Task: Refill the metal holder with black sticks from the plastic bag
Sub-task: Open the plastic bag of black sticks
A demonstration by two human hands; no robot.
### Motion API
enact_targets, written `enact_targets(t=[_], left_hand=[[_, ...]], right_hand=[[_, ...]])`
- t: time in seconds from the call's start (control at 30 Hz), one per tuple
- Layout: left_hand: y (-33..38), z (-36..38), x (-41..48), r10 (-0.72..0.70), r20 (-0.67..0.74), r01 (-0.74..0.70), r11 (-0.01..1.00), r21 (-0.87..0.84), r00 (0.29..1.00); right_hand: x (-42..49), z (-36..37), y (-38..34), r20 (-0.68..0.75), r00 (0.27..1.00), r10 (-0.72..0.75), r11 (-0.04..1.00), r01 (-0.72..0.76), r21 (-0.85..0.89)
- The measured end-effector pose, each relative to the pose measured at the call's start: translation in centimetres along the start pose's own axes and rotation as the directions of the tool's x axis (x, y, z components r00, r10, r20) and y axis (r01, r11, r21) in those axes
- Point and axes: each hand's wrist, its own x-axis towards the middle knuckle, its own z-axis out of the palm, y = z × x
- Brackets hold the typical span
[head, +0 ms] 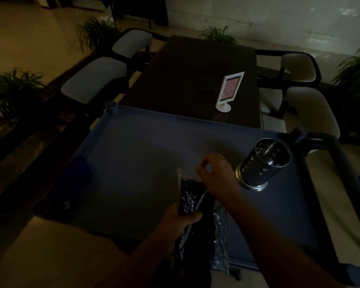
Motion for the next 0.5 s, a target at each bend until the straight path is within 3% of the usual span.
enact_targets(t=[0.5], left_hand=[[0.2,-0.2,-0.9,-0.031,-0.037,0.034,0.995,0.093,0.999]], right_hand=[[1.9,-1.8,1.0,0.135,0.991,-0.008,1.000,0.012,-0.025]])
